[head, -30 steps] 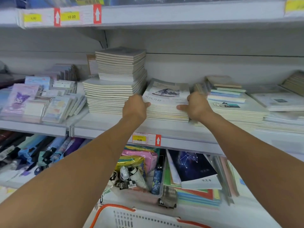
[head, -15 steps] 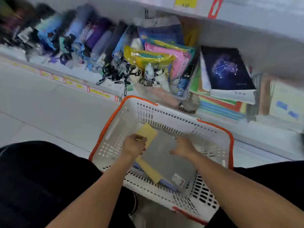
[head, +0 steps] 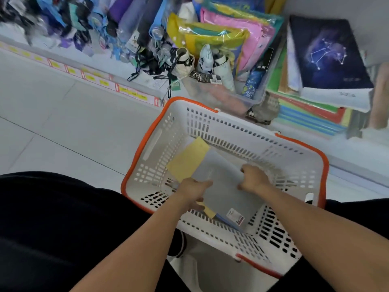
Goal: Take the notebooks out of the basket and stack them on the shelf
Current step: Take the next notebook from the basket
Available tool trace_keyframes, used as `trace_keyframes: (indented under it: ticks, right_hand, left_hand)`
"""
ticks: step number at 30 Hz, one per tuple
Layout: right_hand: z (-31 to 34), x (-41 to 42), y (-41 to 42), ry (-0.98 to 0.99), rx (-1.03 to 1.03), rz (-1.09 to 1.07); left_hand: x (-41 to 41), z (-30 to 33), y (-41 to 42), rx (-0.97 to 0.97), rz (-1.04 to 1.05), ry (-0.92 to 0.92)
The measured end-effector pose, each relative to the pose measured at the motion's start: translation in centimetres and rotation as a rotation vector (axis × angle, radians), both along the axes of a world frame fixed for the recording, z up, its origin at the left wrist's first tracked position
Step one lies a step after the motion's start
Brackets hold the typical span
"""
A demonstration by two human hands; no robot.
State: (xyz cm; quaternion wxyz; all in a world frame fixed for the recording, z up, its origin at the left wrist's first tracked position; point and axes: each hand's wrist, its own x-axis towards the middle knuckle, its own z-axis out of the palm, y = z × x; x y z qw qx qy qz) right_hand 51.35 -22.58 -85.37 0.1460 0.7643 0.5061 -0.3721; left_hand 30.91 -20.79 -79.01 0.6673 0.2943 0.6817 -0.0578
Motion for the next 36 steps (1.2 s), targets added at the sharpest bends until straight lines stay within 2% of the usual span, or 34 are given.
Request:
trace_keyframes:
  ticks: [2, 4, 5, 7, 8, 9, 11, 12, 14, 16, 18, 24, 26, 29, 33, 36]
  right_hand:
    - [2.9, -2.0, 1.8, 0.136, -0.07, 0.226]
    - [5.8, -4.2, 3.3, 0.432, -0.156, 0.241]
    - [7.4, -5.1, 3.6, 0.618, -0.261, 0.178]
    - [8.6, -5.2, 3.5, 0.944, -0.496, -0.072]
    - [8.1, -4.7, 3.2, 1.003, -0.485, -0.2]
    - [6.5, -4.1, 3.0, 0.939, -0.359, -0.285]
    - [2.4, -2.4, 2.8, 0.485, 0.046, -0.281]
    - [0.5, -1.8, 2.3, 0.292, 0.117, -0.221]
    - [-2.4, -1.4, 1.0, 0.159, 0.037, -0.152]
    - [-3.9, -1.8, -0.2, 0.123, -0.002, -0.102]
    - [-4.8, -2.2, -0.6, 0.096, 0.031, -0.122]
    - [-4.2, -2.2, 1.4, 0.065, -0.033, -0.109]
    - [-4.2, -2.5, 0.5, 0.046, 0.031, -0.127]
    - [-4.4, -3.2, -2.2, -0.12, 0.203, -0.135]
    - [-4.7, -3.1, -3.4, -0.005, -0.028, -0.399]
    - [-5.0, -1.8, -2.9, 0.056, -0.078, -0.397]
  left_hand:
    - [0.7, 0.1, -0.1, -0.125, 0.092, -0.123]
    - [1.4, 1.1, 0.5, -0.239, 0.257, -0.26]
    - [1.5, 1.2, 0.8, -0.271, 0.364, -0.3]
    - [1.4, 1.5, 1.3, -0.239, 0.595, -0.256]
    - [1.1, 1.4, 1.5, -0.183, 0.675, -0.203]
    - [0.9, 1.5, 1.4, -0.11, 0.686, -0.149]
    - [0.6, 1.7, 1.2, 0.032, 0.566, -0.014]
    - [0.4, 1.8, 1.0, 0.115, 0.475, 0.085]
    - [-0.2, 2.2, 0.6, 0.371, 0.28, 0.323]
    - [-1.0, 3.0, 0.5, 0.551, 0.223, 0.408]
    - [-1.6, 3.1, 0.5, 0.609, 0.204, 0.443]
    - [-1.8, 2.9, 0.4, 0.59, 0.171, 0.456]
    - [-1.7, 2.8, 0.1, 0.595, 0.185, 0.456]
    - [-1.7, 2.9, 0.1, 0.596, 0.207, 0.454]
    - [-1.9, 2.9, -0.1, 0.601, 0.234, 0.434]
    - [-2.2, 2.8, -0.1, 0.567, 0.282, 0.404]
